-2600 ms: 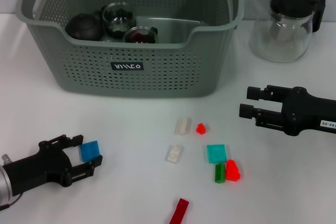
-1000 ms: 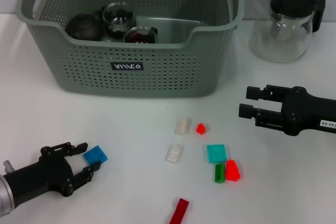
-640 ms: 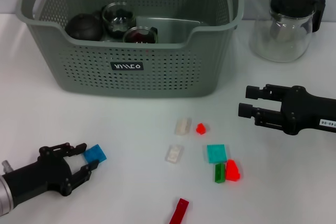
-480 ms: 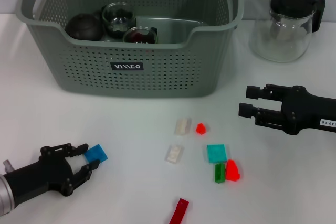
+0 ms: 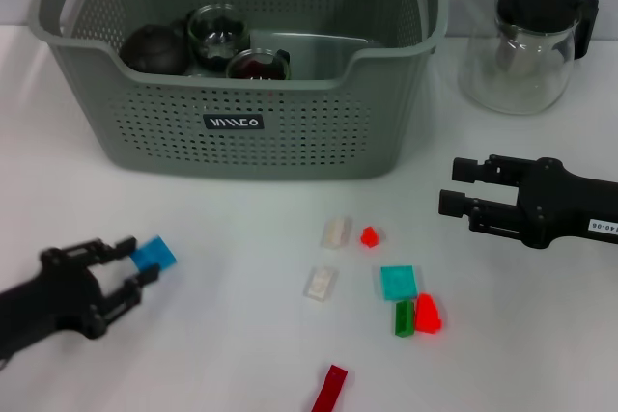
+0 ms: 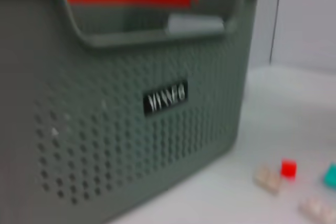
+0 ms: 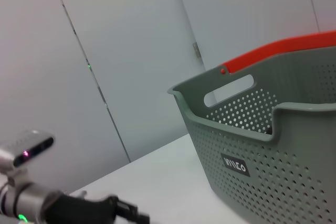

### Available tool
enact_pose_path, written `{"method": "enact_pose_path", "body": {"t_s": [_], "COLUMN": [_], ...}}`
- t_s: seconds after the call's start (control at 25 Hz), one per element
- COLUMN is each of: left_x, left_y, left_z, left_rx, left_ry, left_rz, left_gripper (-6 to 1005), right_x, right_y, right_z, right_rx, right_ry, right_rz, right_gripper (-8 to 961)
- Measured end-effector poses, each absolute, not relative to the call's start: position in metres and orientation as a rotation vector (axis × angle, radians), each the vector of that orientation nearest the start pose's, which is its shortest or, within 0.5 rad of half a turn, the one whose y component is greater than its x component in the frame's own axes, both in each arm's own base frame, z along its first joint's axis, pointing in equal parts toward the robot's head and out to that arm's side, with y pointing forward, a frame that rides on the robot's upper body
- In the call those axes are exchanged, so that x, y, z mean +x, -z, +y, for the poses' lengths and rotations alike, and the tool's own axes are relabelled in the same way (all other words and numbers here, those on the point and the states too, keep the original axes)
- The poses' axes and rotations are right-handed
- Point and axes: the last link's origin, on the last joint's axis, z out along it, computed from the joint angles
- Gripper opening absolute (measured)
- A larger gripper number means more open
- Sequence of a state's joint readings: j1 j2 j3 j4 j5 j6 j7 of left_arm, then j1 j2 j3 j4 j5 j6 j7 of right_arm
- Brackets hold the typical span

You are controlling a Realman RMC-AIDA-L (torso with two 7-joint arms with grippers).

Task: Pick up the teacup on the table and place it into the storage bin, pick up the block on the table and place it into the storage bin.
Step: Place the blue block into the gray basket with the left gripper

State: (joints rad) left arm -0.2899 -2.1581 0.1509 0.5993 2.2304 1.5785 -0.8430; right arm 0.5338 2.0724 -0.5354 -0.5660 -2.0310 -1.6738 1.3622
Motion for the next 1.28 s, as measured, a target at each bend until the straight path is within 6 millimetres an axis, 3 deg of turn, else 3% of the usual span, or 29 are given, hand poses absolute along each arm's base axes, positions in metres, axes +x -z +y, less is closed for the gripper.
{"method": "enact_pose_path", "body": {"t_s": [0.24,0.56,1.04,1.28], "left_x": [-0.351,-0.317,-0.246,-0.205], "left_y": [-0.028,-0.045,-0.061,-0.072], "left_z": [0.233,0.260,0.343,0.390], "left_rx": [-2.335,-2.386,-2.324,-2.336], "left_ry": [0.761,1.035,1.344,1.323], "left_rz": [-0.616,-0.756,-0.833,-0.842], "left_gripper": [439,460,491,507], "right_x": [0.265,0.266,0.264,0.263], "right_y": [-0.003,-0.003,-0.003,-0.002], "right_z": [0.315,0.314,0.314,0.315], "right_rx": [-2.700,-2.698,-2.707,-2.714], "right_ry": [-0.896,-0.894,-0.900,-0.901], "right_rz": [0.714,0.713,0.698,0.692], "right_gripper": [639,639,638,638]}}
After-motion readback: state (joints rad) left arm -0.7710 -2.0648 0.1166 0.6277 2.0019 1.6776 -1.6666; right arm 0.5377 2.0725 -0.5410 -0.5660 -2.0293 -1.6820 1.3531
